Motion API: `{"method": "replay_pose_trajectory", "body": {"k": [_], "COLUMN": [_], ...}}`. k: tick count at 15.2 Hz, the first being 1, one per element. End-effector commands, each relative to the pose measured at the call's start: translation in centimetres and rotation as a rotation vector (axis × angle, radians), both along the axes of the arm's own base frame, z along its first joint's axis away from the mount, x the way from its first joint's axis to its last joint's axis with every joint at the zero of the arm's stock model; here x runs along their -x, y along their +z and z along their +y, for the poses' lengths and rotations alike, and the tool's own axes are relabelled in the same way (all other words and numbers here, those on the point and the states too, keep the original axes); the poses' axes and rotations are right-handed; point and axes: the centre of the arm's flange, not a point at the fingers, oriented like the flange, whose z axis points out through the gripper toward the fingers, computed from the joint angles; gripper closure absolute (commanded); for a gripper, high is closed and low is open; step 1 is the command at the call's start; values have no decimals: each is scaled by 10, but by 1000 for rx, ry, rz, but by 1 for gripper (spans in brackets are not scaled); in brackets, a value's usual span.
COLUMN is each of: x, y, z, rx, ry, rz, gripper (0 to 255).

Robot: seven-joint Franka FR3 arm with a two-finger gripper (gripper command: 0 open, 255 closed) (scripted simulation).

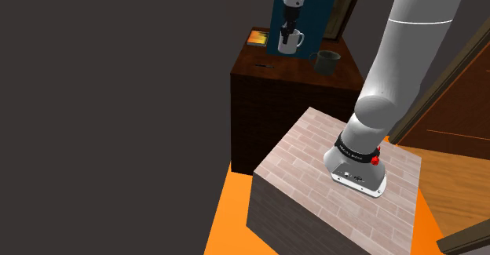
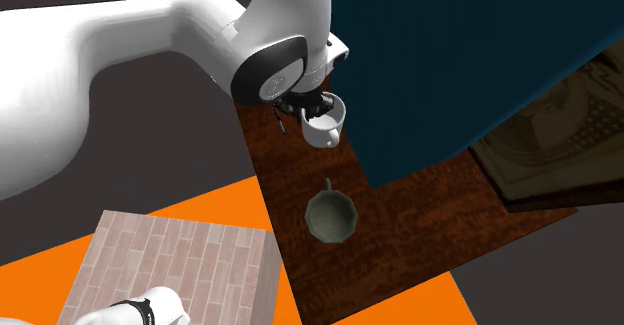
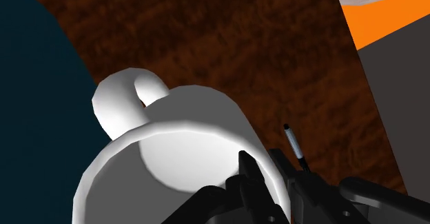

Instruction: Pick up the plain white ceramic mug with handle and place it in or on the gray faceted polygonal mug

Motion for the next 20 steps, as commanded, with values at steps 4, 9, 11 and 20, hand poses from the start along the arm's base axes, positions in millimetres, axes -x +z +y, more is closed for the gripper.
{"method": "replay_pose_trajectory", "body": {"k": [4,9,11,20], "x": [1,1,1,27], "y": [32,59,69,106], "z": [-2,-2,-2,-7], "rx": [7,7,7,7], "ry": [-1,-1,-1,-1], "rz": [-12,-12,-12,-12], "gripper": [255,255,255,255]}}
